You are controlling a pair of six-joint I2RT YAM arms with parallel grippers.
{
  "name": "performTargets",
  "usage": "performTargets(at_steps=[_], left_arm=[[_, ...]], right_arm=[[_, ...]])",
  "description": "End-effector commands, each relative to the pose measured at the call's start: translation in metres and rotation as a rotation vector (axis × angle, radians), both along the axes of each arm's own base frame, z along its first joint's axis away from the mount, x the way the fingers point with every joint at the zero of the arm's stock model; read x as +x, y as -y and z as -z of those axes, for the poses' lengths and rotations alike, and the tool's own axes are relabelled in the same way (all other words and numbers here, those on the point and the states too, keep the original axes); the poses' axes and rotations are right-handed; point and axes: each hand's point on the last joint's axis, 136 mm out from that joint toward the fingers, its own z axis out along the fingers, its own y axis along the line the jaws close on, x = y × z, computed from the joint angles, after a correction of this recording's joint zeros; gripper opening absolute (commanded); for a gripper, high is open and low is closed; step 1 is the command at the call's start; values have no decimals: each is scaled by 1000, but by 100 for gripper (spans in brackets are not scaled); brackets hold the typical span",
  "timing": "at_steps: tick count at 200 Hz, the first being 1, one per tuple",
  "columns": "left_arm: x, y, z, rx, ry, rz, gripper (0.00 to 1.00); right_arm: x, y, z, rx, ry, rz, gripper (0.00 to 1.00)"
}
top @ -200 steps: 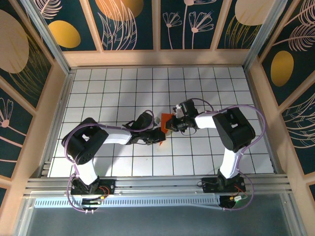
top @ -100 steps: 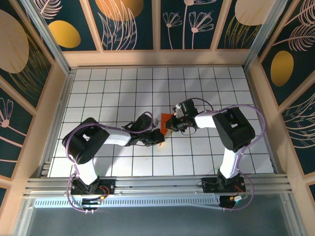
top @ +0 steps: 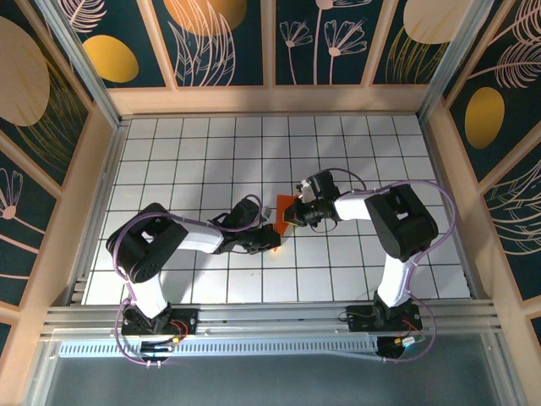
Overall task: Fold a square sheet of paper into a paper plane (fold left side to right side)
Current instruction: Fold the wing for the fifth time at the center of the table.
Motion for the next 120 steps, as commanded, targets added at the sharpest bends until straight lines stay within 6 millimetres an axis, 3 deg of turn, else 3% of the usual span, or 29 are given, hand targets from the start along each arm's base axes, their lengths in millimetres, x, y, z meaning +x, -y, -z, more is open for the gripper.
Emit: performTargets(at_steps=[1, 71, 120], left_arm=[[-18, -6, 6, 15, -45, 31, 2], [-28, -3, 3, 16, -42, 60, 2], [-29, 3, -11, -38, -23, 64, 2]], right_arm=[[-18, 35, 55, -210, -104, 46, 0], [-18, 36, 57, -219, -107, 44, 0], [-18, 36, 58, -223, -108, 41, 0]])
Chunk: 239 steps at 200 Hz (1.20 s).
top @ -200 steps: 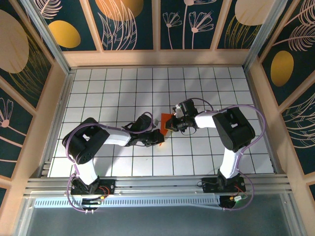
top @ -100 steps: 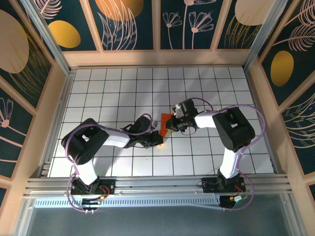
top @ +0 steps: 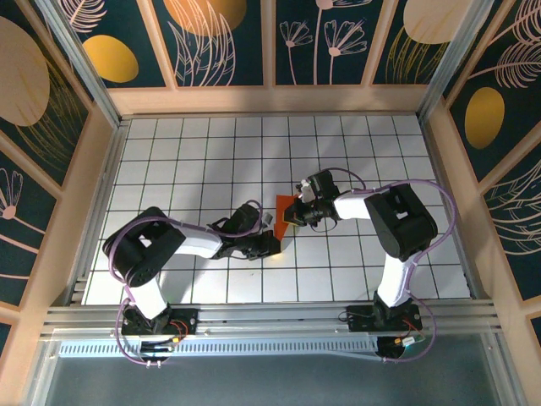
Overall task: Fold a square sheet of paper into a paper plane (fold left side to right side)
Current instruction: Fold the wing for the fifth time at the center of the table.
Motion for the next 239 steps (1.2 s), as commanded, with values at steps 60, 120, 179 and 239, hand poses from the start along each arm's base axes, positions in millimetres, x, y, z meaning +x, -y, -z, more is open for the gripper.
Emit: performTargets(at_steps=[60, 120, 179, 239], left_arm=[[27, -3, -60, -106, 97, -27, 2], [48, 7, -31, -35, 84, 15, 0], [54, 2, 11, 64, 48, 11, 0], [42, -17, 32, 139, 10, -16, 0]], right_arm=[[-18, 37, 57, -220, -96, 45, 0], [-18, 35, 57, -217, -99, 42, 0], [-18, 32, 53, -206, -91, 36, 0], [15, 8, -8, -54, 36, 31, 0]])
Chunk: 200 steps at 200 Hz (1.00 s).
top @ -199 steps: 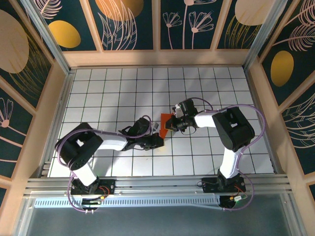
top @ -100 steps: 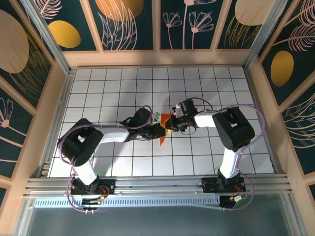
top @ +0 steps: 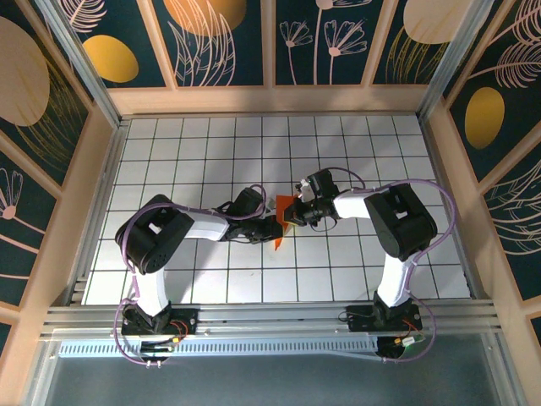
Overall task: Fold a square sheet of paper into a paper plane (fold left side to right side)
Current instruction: Fold the wing for the fifth time at the center of the table.
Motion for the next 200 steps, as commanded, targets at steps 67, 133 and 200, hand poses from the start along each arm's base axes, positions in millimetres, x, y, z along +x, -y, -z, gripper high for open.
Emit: performTargets(at_steps=[67, 133, 200], left_arm=[[-12, -25, 28, 110, -37, -29, 0], [2, -9, -2, 30, 10, -32, 0], [24, 12, -20, -7, 56, 2, 0]], right_arm=[[45, 6, -23, -3, 102, 51, 0], [36, 17, 11, -62, 33, 64, 0], [32, 29, 28, -124, -5, 76, 0]])
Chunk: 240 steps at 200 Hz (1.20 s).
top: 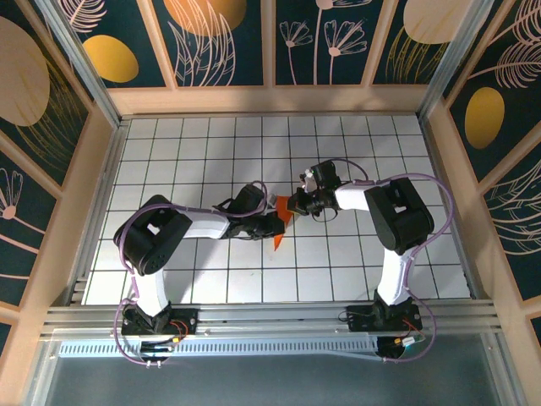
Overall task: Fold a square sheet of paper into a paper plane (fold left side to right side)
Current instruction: Fold the wing for the fifth time at the center of the table.
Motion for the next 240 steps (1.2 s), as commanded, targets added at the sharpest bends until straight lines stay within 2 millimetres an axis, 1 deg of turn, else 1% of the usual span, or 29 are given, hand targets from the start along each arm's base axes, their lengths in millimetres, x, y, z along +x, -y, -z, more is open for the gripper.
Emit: performTargets(at_steps=[1, 24, 64, 135, 200, 240], left_arm=[[11, 4, -2, 13, 13, 11, 0], [14, 4, 7, 25, 1, 12, 0], [9, 3, 15, 31, -16, 28, 0], [-17, -11, 27, 54, -64, 70, 0], [-38, -20, 32, 104, -68, 146, 0], [-50, -30, 34, 124, -65, 170, 0]], right_arm=[[-9, 17, 29, -96, -57, 15, 0], [-9, 19, 30, -106, -59, 16, 0], [-10, 20, 33, -116, -65, 17, 0], [-10, 27, 40, -155, -75, 20, 0], [-9, 34, 44, -173, -82, 28, 0], [-8, 37, 44, -176, -83, 31, 0]])
